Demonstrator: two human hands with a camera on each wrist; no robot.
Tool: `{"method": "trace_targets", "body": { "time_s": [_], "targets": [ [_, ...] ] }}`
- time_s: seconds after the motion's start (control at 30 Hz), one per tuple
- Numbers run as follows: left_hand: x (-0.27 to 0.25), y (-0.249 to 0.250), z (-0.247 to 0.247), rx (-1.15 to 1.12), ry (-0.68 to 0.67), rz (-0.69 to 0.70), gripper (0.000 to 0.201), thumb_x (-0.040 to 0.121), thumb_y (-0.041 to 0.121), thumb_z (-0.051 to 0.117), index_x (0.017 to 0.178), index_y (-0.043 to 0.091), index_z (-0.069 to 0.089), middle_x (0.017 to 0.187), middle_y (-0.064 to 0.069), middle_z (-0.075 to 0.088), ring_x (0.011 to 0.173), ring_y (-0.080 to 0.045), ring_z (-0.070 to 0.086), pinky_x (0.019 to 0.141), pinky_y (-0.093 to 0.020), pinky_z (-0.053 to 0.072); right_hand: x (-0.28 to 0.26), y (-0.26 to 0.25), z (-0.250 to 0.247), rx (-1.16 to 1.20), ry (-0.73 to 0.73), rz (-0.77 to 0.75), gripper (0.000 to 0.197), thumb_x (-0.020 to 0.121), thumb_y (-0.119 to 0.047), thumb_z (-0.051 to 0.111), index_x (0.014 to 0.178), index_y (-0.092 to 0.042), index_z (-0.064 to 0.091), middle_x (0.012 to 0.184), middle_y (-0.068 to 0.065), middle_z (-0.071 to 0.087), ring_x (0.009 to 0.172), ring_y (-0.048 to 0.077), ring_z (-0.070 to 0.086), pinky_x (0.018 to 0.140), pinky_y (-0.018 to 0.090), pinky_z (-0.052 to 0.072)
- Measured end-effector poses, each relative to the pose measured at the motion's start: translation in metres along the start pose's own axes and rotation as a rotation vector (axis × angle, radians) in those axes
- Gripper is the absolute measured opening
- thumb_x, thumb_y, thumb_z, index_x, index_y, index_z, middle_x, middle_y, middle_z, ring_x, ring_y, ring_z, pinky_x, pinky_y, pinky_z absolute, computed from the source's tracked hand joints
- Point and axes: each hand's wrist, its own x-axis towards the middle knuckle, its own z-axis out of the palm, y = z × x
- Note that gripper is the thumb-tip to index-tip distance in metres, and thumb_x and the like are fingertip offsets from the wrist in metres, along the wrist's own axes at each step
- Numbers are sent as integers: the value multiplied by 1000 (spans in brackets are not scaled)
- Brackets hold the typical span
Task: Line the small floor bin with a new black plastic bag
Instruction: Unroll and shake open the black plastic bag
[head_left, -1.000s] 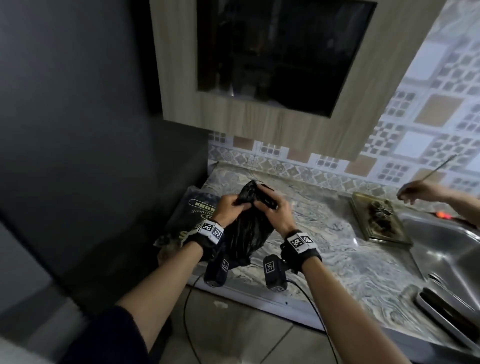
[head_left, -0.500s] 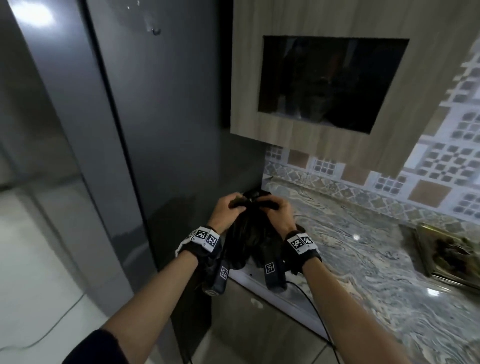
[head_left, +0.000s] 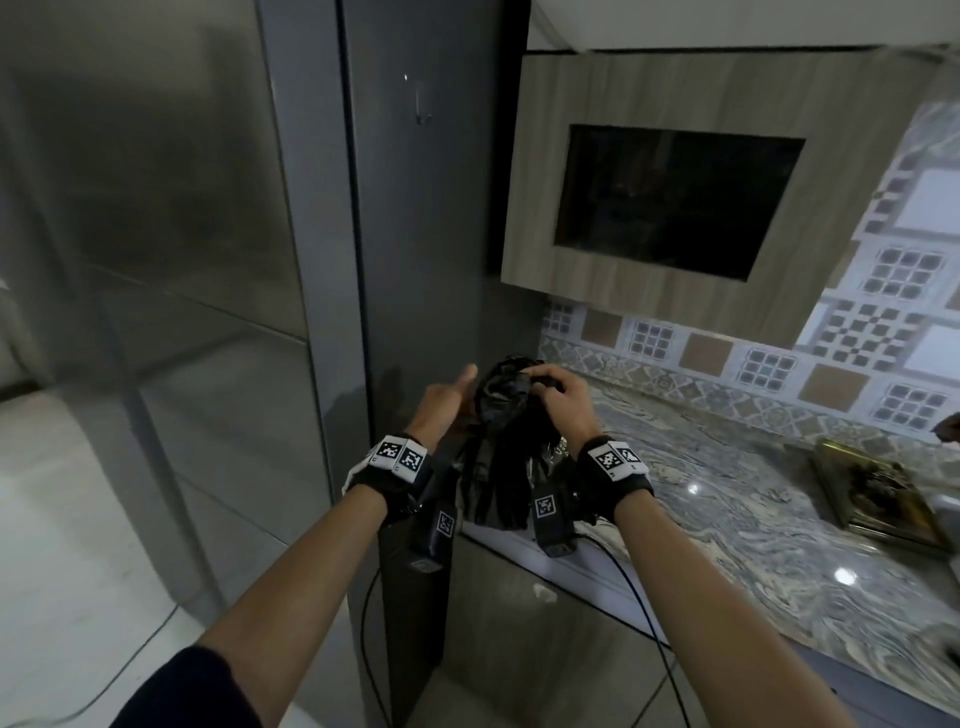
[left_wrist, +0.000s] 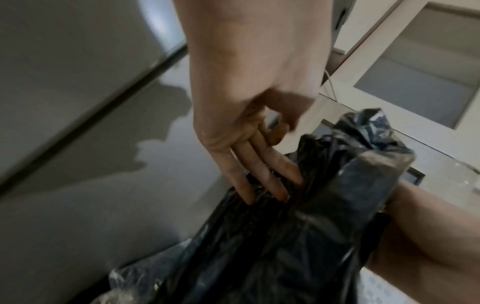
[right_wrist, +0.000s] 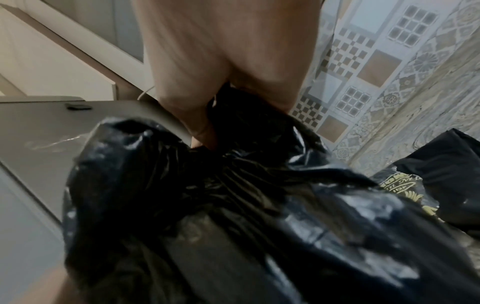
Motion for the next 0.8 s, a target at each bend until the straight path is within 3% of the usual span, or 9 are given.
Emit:
{"method": "trace_targets", "body": {
  "time_s": [0.07, 0.13, 0.2, 0.27, 0.4, 0.53, 0.63, 0.73, 0.8],
  "targets": [
    [-8, 1, -7, 134, -47, 117, 14, 87, 19, 69, 82, 11, 58, 82, -5, 60, 70, -6, 59, 69, -22, 48, -11, -11, 6, -13, 17, -3, 26, 88, 9, 52, 91, -9, 70, 92, 2, 68, 80, 6, 64, 66, 9, 51],
    [-13, 0, -12, 108, -164, 214, 37, 75, 8, 77, 104, 14, 55, 99, 1, 57, 84, 3, 56, 82, -19, 47, -20, -22, 10, -41, 5, 0, 28, 88, 9, 50, 91, -10, 71, 97, 2, 68, 87, 8, 63, 70, 8, 50],
    [-19, 3, -13, 110, -206, 302, 70, 73, 1, 80, 134, 5, 45, 125, -2, 52, 112, -6, 51, 99, -22, 43, -30, -30, 12, -33, -20, 41, 29, 85, 2, 49, 88, -14, 73, 104, 7, 70, 97, 19, 64, 80, 19, 53],
    [-22, 10, -13, 90, -189, 323, 62, 76, -9, 74, 133, -3, 49, 122, -10, 56, 113, -18, 52, 94, -21, 46, -37, -39, 10, 23, -40, 74, 28, 79, -11, 51, 86, -16, 77, 111, 13, 71, 108, 27, 63, 96, 34, 50],
    [-28, 26, -12, 180, -73, 394, 14, 81, 5, 75, 91, 11, 67, 81, -4, 66, 83, -17, 61, 77, -31, 47, -49, -62, -2, 10, -44, 53, 23, 89, -21, 65, 104, -6, 74, 106, 11, 72, 96, 19, 68, 88, 30, 52],
    [-32, 46, -8, 250, 43, 458, 18, 81, 12, 74, 73, 20, 60, 62, 7, 57, 63, -7, 51, 63, -28, 39, -49, -79, -20, -120, -103, -61, 40, 87, -8, 69, 127, -9, 62, 111, 2, 64, 81, -8, 62, 61, 3, 45],
    [-36, 62, 1, 211, 85, 471, 19, 83, 10, 71, 74, 21, 59, 61, 10, 57, 61, -2, 51, 61, -23, 40, -50, -86, -27, -252, -162, -88, 59, 84, -13, 74, 138, -24, 53, 119, -9, 57, 104, 2, 55, 72, 8, 46],
    [-43, 74, 12, 146, 70, 462, 14, 84, 8, 70, 85, 17, 60, 74, 3, 67, 73, -11, 61, 74, -27, 47, -50, -85, -25, -231, -160, -94, 66, 81, -9, 75, 139, -26, 49, 114, -8, 59, 99, 3, 59, 77, 14, 55],
    [-48, 79, 18, 128, 44, 435, 20, 85, 7, 70, 95, 18, 56, 89, -4, 73, 84, -17, 68, 81, -32, 53, -46, -80, -22, -224, -81, -126, 58, 80, -7, 76, 132, -26, 56, 117, 2, 65, 103, 17, 65, 90, 33, 57]
  ]
}}
